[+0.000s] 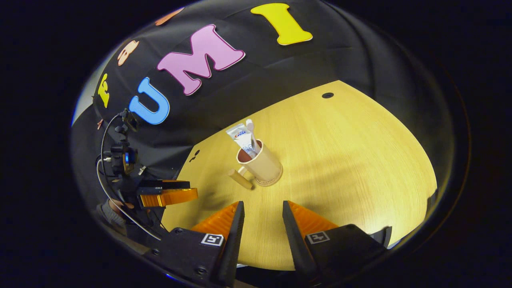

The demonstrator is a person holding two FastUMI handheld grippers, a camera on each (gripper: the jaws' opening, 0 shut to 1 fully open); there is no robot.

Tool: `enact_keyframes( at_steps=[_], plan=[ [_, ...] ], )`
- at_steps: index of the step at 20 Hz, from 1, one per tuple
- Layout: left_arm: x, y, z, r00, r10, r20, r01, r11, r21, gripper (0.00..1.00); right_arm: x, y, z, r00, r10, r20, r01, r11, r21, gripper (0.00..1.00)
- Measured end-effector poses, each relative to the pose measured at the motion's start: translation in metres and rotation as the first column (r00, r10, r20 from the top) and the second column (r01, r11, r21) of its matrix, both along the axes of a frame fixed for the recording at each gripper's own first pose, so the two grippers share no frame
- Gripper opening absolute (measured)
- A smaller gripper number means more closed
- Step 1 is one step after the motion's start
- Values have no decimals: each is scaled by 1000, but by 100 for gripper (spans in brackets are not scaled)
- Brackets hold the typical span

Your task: Put the toothbrush and toothpaste on the desktop into the cup, then pick up the cup and place it on the coaster on the desktop.

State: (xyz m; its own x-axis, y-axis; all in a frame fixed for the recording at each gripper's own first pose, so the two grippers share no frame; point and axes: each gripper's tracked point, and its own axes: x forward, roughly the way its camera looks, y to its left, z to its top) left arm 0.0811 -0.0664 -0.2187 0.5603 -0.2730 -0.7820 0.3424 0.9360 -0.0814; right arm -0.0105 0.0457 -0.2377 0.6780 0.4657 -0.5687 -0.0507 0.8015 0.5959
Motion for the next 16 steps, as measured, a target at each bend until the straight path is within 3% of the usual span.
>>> enact_keyframes(
  at_steps=[1, 3, 4, 5, 9, 16],
  plan=[
    [-4, 5, 2, 1000, 17, 5, -17, 1000, -6, 94, 2, 5, 2, 1000, 16, 1, -16, 1000, 2, 62],
    [-10, 12, 3, 999, 50, 11, -50, 998, -27, 94, 8, 14, 6, 999, 42, 3, -42, 999, 3, 70],
    [-14, 15, 4, 998, 68, 14, -67, 997, -36, 94, 10, 18, 6, 999, 51, 3, -51, 999, 3, 60],
    [-17, 18, 4, 997, 82, 16, -81, 996, -46, 94, 13, 23, 7, 998, 56, 3, -56, 998, 4, 77],
    [-32, 24, 4, 994, 108, 1, -107, 991, -78, 96, 20, 38, 11, 998, 67, 1, -67, 998, 9, 88],
    [-46, 32, -1, 985, 172, -31, -175, 979, -105, 95, 31, 42, 14, 998, 59, -17, -59, 998, 3, 91]
  ],
)
